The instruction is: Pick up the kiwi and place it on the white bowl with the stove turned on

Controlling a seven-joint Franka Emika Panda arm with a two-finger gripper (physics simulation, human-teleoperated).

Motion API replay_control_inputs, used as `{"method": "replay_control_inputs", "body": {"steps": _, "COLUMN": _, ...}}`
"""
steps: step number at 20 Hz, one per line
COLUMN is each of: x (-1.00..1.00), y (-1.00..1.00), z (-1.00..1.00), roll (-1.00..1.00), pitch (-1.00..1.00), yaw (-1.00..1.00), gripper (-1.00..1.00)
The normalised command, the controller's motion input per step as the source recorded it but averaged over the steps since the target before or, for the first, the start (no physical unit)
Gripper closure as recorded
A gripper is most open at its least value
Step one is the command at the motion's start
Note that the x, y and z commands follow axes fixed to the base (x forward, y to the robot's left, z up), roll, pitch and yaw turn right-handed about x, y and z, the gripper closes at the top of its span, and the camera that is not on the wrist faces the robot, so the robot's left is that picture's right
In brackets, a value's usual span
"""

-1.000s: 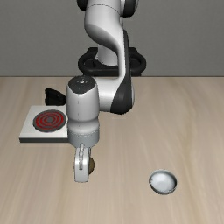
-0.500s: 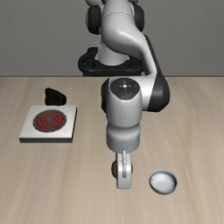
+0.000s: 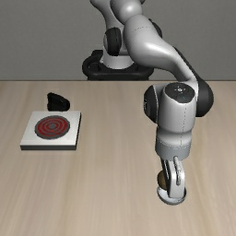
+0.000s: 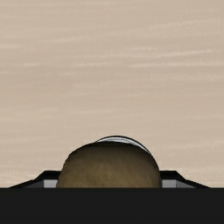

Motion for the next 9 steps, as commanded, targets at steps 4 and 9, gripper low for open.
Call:
{"method": "replay_control_inputs", "body": {"steps": 4, "x": 0.00, "y": 0.00, "z": 0.00, "roll": 0.00, "pitch": 0.00, "yaw": 0.00, "gripper": -1.00}}
{"method": "replay_control_inputs", "body": {"steps": 9, "x": 0.00, "y": 0.00, "z": 0.00, "roll": 0.00, "pitch": 0.00, "yaw": 0.00, "gripper": -1.00}}
